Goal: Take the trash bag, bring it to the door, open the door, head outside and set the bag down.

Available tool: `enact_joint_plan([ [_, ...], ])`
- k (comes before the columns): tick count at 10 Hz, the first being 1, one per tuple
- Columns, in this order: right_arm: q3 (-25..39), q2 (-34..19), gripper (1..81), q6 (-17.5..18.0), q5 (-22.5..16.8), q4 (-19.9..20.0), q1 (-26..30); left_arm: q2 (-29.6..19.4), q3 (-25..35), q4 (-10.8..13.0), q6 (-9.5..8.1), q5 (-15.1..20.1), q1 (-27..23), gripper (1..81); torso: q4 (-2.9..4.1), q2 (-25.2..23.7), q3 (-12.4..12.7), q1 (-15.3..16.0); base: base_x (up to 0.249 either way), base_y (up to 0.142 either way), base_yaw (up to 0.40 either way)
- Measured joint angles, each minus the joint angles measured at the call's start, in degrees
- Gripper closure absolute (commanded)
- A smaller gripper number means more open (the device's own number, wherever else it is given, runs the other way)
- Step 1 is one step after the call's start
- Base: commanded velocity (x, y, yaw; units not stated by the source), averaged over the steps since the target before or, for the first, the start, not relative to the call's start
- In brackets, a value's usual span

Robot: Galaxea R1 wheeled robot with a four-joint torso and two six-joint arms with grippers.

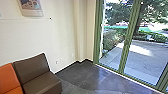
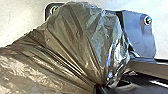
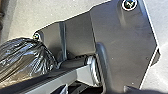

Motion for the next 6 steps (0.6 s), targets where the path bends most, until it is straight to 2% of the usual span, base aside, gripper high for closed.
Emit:
enact_joint_plan([
  [6, -0.4, 0.2, 1.0, 0.0, 0.0, 0.0, -0.2, 0.1, 0.0, 0.2, 0.00, -0.1, 0.0, 81.1, 0.00, 0.0, 0.0, 0.0, 0.000, 0.000, -0.242],
])
